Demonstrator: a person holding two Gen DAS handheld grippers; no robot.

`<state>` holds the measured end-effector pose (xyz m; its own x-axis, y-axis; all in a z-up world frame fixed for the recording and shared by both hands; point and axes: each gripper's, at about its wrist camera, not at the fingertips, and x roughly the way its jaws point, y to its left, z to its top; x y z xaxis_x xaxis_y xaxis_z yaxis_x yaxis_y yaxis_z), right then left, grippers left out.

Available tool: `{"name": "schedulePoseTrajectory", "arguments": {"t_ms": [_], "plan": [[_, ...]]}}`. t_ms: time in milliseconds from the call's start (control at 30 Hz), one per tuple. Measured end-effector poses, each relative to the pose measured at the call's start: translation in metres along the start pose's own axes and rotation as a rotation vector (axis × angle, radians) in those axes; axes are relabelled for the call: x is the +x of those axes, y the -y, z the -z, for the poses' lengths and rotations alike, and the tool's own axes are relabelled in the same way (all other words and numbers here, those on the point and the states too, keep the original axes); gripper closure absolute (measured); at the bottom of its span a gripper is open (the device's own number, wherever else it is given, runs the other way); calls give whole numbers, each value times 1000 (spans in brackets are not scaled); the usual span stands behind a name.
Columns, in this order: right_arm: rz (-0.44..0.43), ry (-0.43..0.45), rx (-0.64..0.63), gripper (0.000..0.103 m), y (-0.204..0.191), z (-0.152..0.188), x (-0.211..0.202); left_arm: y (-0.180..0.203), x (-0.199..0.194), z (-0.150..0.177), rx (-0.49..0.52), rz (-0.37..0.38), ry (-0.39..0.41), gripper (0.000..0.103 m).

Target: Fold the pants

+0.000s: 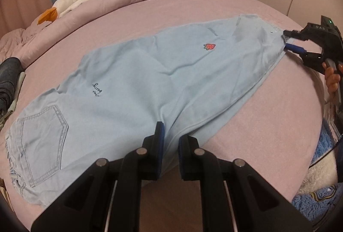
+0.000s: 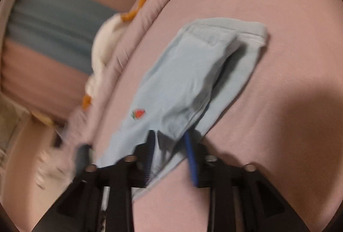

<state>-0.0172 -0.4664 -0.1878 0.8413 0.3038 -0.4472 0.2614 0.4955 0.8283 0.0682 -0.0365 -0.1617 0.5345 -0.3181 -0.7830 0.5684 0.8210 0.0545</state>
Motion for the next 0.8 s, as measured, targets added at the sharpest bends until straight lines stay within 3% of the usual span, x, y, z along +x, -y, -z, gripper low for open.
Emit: {"name": "schedulePoseTrajectory", "arguments": {"t_ms": [133,333,367,400,533,633,667,733,800], "plan": [[-9,51,37,70,6,-18,-8,-2,-4,1,2,13,-9,90],[103,92,62,71,7,-41,8,-9,-9,0,-80,59,-11,89],[116,93,61,86,10,-45,7,-10,-11,0,-96,78,-4,90],[145,90,45,99,8,-49,10,-13,-15,-1,-117,110,7,90],[146,97,-92,99,-22,-56,8,-28,-35,0,-222,285,93,86],[129,200,-288,99,-61,-57,-14,-32,-36,4,-269,312,91,85],[149,191,-307,99,-62,-59,-15,-32,-33,5,-280,303,78,85],[238,152,-264,99,-45,-64,-2,-32,-26,6,-300,296,51,85],[251,96,-151,99,-8,-67,18,-31,-25,6,-305,300,38,85]]}}
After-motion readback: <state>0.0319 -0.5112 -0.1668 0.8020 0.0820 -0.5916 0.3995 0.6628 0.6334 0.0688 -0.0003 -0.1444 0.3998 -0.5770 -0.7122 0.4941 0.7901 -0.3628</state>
